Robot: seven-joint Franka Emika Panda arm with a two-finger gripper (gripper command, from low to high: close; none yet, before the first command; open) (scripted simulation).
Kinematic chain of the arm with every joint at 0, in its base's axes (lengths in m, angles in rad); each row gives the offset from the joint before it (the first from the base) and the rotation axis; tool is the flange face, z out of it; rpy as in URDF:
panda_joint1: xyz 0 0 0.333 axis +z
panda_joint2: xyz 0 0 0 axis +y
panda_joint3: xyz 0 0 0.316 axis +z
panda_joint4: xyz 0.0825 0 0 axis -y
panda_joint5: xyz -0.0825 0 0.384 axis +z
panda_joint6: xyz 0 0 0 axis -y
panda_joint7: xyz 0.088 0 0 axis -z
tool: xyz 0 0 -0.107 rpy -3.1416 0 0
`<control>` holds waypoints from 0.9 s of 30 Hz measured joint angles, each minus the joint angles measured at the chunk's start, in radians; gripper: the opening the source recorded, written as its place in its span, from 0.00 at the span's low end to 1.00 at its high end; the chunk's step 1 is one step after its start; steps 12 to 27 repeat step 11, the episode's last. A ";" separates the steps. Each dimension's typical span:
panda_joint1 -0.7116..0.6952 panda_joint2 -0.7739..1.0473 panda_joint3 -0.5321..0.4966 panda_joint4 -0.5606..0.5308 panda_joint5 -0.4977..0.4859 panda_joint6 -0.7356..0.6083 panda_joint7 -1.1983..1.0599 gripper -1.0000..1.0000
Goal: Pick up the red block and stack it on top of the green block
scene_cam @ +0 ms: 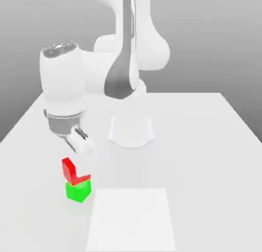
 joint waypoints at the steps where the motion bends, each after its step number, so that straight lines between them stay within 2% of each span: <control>1: -0.011 0.001 -0.001 -0.017 -0.005 0.018 0.021 0.00; 7: -0.011 0.184 -0.005 -0.025 0.024 0.209 0.017 0.00; 8: -0.013 0.216 0.001 -0.024 0.040 0.239 0.006 1.00; 27: -0.011 0.216 0.001 -0.024 0.040 0.239 0.006 1.00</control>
